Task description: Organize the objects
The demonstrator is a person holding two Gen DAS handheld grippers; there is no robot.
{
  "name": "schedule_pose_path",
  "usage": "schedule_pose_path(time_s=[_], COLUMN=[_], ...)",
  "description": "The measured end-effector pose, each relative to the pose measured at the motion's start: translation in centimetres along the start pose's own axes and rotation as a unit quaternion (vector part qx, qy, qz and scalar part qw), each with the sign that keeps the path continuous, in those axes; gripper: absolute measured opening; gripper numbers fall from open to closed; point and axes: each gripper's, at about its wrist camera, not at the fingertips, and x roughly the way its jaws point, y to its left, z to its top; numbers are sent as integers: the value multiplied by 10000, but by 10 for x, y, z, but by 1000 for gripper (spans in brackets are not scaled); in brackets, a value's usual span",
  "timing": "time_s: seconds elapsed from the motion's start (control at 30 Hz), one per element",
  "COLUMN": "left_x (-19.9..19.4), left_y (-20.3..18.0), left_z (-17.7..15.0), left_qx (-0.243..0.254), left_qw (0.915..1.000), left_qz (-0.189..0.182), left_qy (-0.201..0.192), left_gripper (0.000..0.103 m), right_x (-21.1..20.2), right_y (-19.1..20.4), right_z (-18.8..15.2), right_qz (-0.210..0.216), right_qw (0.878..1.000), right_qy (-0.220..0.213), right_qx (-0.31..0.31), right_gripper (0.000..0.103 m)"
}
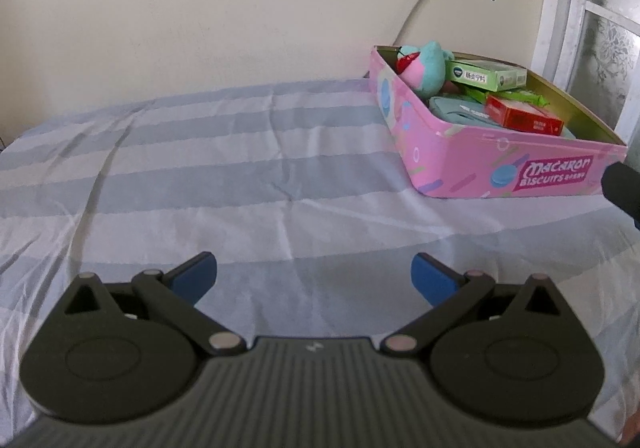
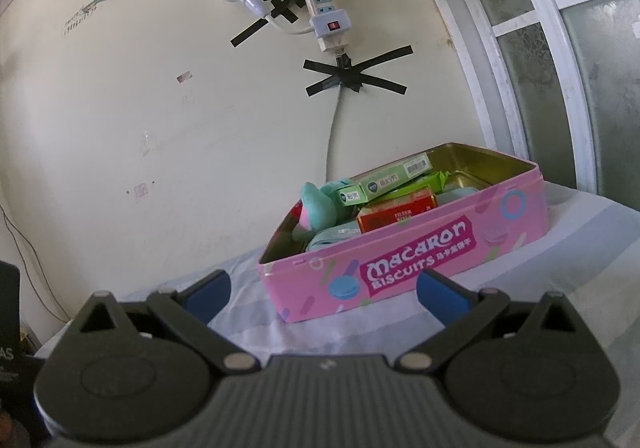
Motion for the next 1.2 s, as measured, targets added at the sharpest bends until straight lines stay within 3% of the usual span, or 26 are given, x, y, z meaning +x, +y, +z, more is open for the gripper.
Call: schedule_pose_path(time_s=[0.83, 1.2], left_x=[5, 10], left_y=[-7, -13], left_z=[-2, -4], left_qx=[-62, -12], left_qw=[9997, 9981], left_qz=[-142, -422], left_qy=[200, 440], left_gripper=[103, 103], right_x=[0, 9], right_y=[-2, -5], right_z=[-4, -8], right_qz=[-15, -13], right_qw=[10000, 9998], right_qy=[36, 211], right_qx=[-13, 12], right_gripper=[103, 103])
